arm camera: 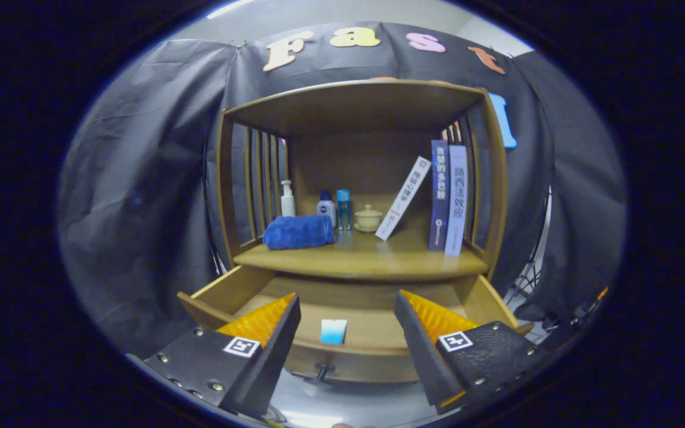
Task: Pull open the drawer, take out the items inside it, and place them on the countertop above the cabinet.
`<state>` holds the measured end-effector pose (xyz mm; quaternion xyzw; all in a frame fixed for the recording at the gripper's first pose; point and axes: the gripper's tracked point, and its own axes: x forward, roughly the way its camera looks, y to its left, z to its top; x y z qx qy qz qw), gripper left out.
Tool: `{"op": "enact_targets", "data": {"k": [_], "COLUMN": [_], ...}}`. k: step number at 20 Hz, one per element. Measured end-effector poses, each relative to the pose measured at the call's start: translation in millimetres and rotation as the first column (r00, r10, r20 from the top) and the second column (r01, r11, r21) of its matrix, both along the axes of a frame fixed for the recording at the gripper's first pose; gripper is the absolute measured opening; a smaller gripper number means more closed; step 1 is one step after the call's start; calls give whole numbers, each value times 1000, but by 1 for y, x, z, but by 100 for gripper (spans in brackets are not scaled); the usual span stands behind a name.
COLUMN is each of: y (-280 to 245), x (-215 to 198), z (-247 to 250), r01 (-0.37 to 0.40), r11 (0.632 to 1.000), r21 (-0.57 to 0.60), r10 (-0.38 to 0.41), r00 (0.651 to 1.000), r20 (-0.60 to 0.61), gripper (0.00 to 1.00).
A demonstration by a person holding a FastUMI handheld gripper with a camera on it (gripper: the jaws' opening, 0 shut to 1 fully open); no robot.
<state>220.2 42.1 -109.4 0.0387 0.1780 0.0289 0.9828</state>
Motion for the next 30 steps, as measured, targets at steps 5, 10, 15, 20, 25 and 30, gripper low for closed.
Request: {"op": "enact_targets", "data": {"k": [5, 10, 15, 20, 25, 30], "y": [16, 35, 48, 46, 54, 49], "x": [51, 79, 72, 73, 66, 51], "z": [-13, -78, -141, -175, -196, -217], "r01": [-89, -202, -320, -346, -338, -363], "r11": [993, 973, 936, 923, 934, 925], "r21": [-73, -113, -151, -171, -115, -112], "r10": [81, 149, 182, 141, 136, 118], "r00": [991, 920, 802, 714, 635, 556], "r20": [-104, -361, -569, -686, -761, -823], "gripper": [95, 95, 95, 95, 93, 89]}}
